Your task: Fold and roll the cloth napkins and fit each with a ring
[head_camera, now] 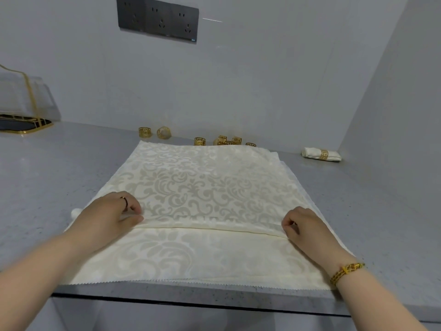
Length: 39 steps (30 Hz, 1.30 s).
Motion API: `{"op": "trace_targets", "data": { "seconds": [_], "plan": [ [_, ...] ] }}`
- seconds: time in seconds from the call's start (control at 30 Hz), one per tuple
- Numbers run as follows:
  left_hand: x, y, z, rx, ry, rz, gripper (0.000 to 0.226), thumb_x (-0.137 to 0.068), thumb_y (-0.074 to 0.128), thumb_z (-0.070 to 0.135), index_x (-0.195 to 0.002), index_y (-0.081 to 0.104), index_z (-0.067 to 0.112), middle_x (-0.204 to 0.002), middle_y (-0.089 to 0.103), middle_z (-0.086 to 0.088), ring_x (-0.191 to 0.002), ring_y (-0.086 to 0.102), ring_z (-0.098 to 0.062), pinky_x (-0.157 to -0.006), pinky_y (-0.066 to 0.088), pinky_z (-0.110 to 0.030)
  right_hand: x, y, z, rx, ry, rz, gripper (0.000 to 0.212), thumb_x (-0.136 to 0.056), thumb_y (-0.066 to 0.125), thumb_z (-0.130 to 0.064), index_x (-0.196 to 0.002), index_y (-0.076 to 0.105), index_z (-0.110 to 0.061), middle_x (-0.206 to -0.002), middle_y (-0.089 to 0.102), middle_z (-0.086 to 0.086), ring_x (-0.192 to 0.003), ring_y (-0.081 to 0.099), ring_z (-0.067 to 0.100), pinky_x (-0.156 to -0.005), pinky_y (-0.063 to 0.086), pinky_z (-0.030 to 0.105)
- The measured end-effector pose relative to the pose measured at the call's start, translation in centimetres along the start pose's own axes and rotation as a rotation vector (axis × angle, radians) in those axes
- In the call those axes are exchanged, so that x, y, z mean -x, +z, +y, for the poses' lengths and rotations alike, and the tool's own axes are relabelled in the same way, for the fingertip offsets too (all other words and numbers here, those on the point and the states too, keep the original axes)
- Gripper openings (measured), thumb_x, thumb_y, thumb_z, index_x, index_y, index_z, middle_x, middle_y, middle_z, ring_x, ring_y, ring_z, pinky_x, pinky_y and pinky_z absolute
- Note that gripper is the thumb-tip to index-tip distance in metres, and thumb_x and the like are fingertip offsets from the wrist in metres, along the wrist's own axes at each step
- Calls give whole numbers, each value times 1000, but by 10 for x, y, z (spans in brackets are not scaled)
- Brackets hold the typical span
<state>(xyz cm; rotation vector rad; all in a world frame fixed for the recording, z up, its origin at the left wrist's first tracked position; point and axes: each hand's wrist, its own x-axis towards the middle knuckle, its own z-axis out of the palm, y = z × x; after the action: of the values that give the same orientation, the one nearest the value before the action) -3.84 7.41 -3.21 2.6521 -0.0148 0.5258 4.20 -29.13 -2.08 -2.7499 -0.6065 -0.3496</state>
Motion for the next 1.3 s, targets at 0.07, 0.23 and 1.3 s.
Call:
{"op": "trace_targets", "data": {
  "seconds": [0.07, 0.23, 1.3],
  "plan": [
    [7, 3, -4, -96, 191, 89, 13, -76, 68, 8, -70, 71, 18, -73, 62, 16, -75, 48, -5, -68, 39, -22, 6, 6, 3, 57, -83, 82, 18, -79, 60, 5, -73, 63, -11, -75, 60, 5, -75, 52, 20, -66, 39, 23],
    [18, 3, -17, -169, 231, 70, 26, -74, 57, 34, -84, 75, 18, -84, 70, 8, -93, 46, -6, -74, 44, -25, 28, 4, 9, 84, -123, 93, 14, -76, 68, -7, -90, 71, -6, -89, 69, 3, -83, 65, 22, -74, 43, 21],
    [-6, -1, -1, -106, 69, 96, 15, -87, 58, 11, -90, 73, 10, -88, 72, -2, -88, 64, -26, -74, 40, -29, 1, -6, 1, 89, 41, -20, 25, -94, 43, -14, -112, 60, -14, -111, 61, -2, -99, 55, 14, -70, 30, 15]
  ]
}}
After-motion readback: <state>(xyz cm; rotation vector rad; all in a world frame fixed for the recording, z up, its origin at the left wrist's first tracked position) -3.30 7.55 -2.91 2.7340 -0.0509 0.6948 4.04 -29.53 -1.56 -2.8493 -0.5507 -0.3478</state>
